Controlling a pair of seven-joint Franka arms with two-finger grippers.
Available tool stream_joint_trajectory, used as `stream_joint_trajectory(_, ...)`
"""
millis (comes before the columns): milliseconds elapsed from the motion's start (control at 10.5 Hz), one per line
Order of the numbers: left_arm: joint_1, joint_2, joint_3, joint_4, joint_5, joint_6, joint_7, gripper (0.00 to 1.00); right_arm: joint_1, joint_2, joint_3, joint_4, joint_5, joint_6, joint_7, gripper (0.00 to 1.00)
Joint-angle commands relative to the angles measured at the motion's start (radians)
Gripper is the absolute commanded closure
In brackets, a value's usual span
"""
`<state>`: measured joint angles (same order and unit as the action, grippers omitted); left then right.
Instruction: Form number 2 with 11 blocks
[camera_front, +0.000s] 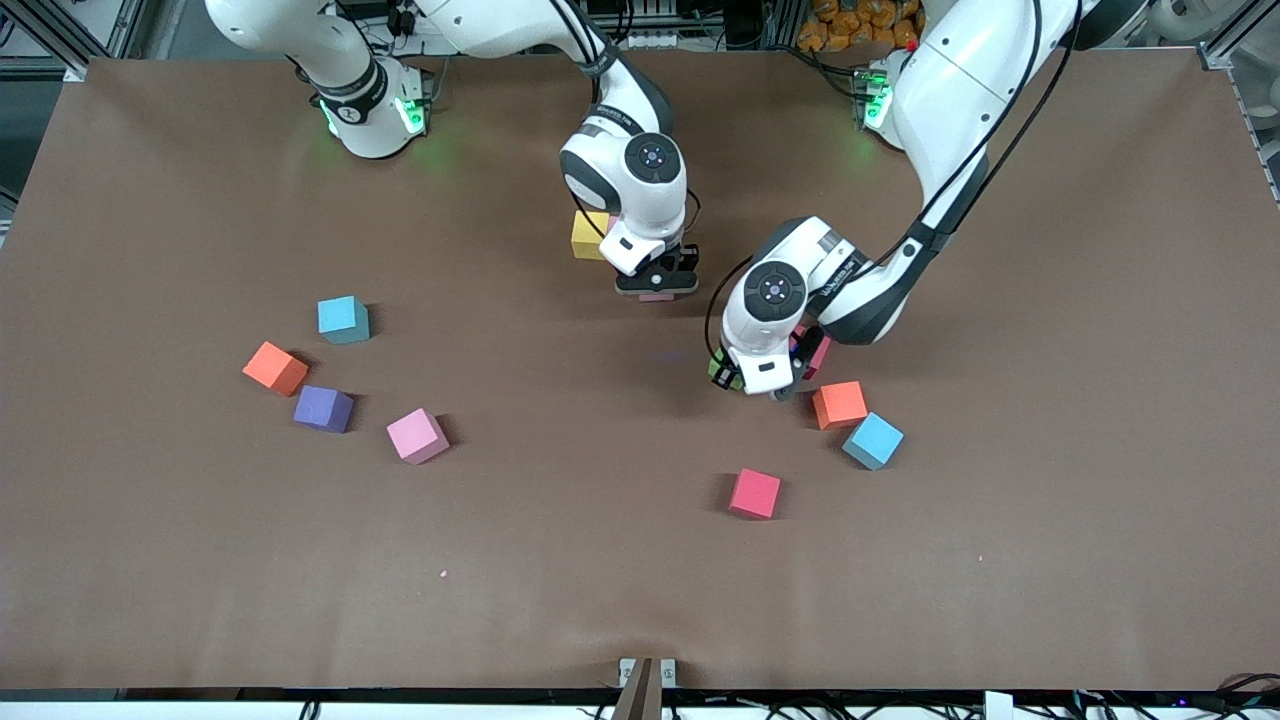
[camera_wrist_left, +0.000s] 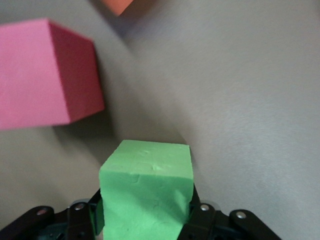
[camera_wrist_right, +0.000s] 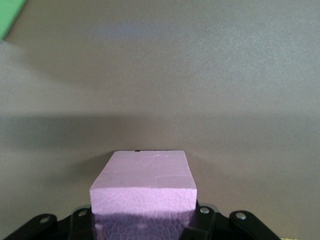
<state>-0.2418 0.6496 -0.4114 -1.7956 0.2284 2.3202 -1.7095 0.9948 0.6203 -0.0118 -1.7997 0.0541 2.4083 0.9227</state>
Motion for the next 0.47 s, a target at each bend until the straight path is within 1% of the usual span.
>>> stream_joint_trajectory(0, 0.029, -0.011, -0.001, 0.024, 0.019, -0.015, 0.172, 0.65, 0.021, 0.013, -0.005, 0.014, 0.012, -0.015, 0.021, 0.86)
stream_joint_trajectory(284, 0.047, -0.01, -0.001, 0.07, 0.019, -0.028, 0.434, 0.65, 0.022, 0.019, -0.005, 0.013, 0.01, -0.018, 0.038, 0.86)
stream_joint_trajectory(379, 0.049, -0.011, -0.001, 0.077, 0.016, -0.028, 0.47, 0.65, 0.022, 0.019, -0.005, 0.013, 0.01, -0.018, 0.048, 0.86)
